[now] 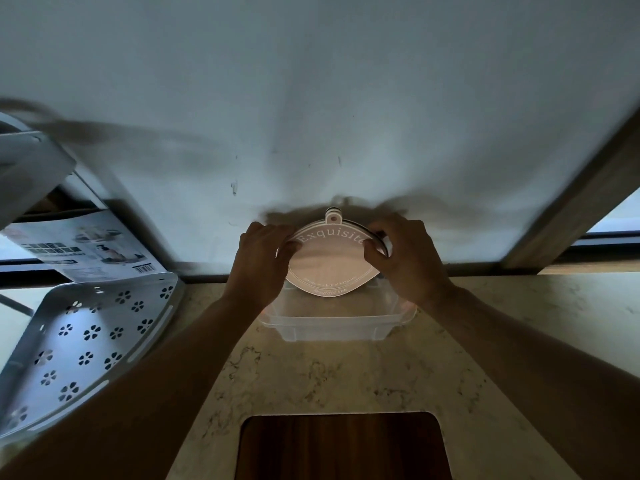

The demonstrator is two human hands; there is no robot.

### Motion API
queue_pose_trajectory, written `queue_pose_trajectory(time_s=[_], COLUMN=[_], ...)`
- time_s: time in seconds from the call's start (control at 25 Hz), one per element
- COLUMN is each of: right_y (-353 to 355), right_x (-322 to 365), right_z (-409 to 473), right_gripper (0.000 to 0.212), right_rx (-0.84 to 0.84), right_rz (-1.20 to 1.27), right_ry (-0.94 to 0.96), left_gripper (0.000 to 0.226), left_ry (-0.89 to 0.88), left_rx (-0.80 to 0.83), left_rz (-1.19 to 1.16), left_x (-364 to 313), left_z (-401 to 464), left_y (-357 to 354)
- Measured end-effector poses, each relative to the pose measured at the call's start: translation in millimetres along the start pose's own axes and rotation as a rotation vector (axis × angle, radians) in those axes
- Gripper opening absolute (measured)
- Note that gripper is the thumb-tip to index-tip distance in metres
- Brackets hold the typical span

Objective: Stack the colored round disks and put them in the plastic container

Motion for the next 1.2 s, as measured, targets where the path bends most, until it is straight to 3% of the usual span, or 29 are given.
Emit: queue_pose_trajectory(time_s=[0.52, 0.76, 0.96, 1.2], right_y=[-2, -14, -13, -7], right_x=[-1, 0, 3, 4], right_z=[3, 3, 3, 8], right_gripper=[0.012, 0.045, 0.054, 0.056], right_rx=[0.06, 0.116, 0.178, 0.395], right_rz=[0.021, 0.002, -0.018, -0.108], right_ry=[-0.013, 0.014, 0.024, 0.053], left_gripper=[0.017, 0.027, 0.041, 0.048], left_ry=[0.027, -0.002, 0.064, 0.042], left_rx=[-0.015, -0.031, -0.019, 0.184], left_rz=[-0.032, -0.034, -0.058, 0.162], left_x=[8, 6, 3, -11], left_z=[5, 4, -2, -3], left_y=[-2, 0, 2, 4])
Point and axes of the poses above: each hand's wrist, its own z-axis towards the middle knuckle, its own y-axis out of the back of the hand, x = y × z, the point moved 9 cm from there along z, towards the middle knuckle, and after that the axes turned 15 degrees about -z, right-handed, at the moved point
